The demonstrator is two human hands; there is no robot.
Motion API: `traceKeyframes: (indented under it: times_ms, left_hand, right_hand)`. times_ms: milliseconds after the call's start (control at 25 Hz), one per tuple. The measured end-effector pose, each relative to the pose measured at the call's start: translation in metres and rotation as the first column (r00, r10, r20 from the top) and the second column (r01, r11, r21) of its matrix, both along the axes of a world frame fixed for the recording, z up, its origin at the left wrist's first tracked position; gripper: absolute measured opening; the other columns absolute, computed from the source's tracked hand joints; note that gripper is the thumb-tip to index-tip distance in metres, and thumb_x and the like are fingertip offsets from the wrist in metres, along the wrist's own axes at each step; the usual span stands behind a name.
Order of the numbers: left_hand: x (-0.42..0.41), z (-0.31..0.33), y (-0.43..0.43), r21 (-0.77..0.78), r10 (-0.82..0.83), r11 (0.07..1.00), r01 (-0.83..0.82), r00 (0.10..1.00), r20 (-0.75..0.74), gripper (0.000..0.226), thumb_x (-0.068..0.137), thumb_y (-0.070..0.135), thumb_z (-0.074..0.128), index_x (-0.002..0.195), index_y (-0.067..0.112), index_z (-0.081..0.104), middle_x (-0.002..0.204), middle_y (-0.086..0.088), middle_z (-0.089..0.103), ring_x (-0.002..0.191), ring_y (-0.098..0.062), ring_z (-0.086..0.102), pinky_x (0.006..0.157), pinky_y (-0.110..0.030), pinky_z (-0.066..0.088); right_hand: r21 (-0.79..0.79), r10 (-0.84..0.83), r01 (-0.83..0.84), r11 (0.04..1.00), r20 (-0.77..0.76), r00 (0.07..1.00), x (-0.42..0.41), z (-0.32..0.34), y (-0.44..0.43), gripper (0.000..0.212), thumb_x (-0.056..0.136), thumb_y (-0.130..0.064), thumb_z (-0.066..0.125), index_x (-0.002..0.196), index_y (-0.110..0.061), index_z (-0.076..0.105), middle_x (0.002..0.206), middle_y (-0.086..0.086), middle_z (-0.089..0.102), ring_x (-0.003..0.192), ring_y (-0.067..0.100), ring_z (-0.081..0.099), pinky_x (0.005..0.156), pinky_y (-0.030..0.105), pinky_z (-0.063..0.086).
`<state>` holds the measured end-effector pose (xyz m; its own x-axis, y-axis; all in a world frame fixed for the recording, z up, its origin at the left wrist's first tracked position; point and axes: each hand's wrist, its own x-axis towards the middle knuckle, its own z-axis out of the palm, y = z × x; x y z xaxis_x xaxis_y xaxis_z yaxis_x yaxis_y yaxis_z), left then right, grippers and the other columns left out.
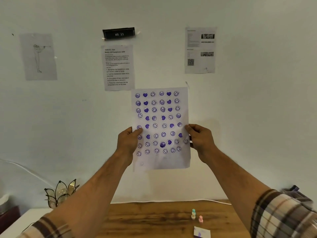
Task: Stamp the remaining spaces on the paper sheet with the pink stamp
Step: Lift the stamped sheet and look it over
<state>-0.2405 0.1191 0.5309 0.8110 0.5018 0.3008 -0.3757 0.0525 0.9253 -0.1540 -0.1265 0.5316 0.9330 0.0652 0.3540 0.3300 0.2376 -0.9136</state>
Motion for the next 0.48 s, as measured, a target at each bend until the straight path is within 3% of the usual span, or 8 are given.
traceKeyframes:
  times_ms: [200,480]
  left_hand:
    - [0.011,-0.025,0.004,-0.013,0.018,1.000,-0.019,0.999,-0.044,0.007,0.091,0.022,0.073,0.092,0.020,0.080,0.093,-0.006,0.083,0.093,-0.035,0.077,0.082,-0.056,0.063]
    - [0.035,-0.101,0.019,-0.038,0.046,0.998,-0.054,0.981,-0.190,0.008,0.091,0.019,0.073,0.091,0.021,0.081,0.093,-0.005,0.083,0.096,-0.034,0.077,0.085,-0.057,0.062]
  right_hand:
    - [-0.019,0.003,-0.004,1.000,-0.055,0.998,0.012,-0.030,0.006,0.011,0.102,-0.021,0.070,0.101,-0.017,0.080,0.100,0.003,0.083,0.100,0.037,0.078,0.079,0.049,0.066]
    - [-0.092,-0.017,0.000,0.996,-0.184,0.983,0.037,-0.111,0.024,0.015,0.102,-0.020,0.069,0.110,-0.010,0.078,0.104,0.008,0.082,0.101,0.039,0.077,0.084,0.055,0.065]
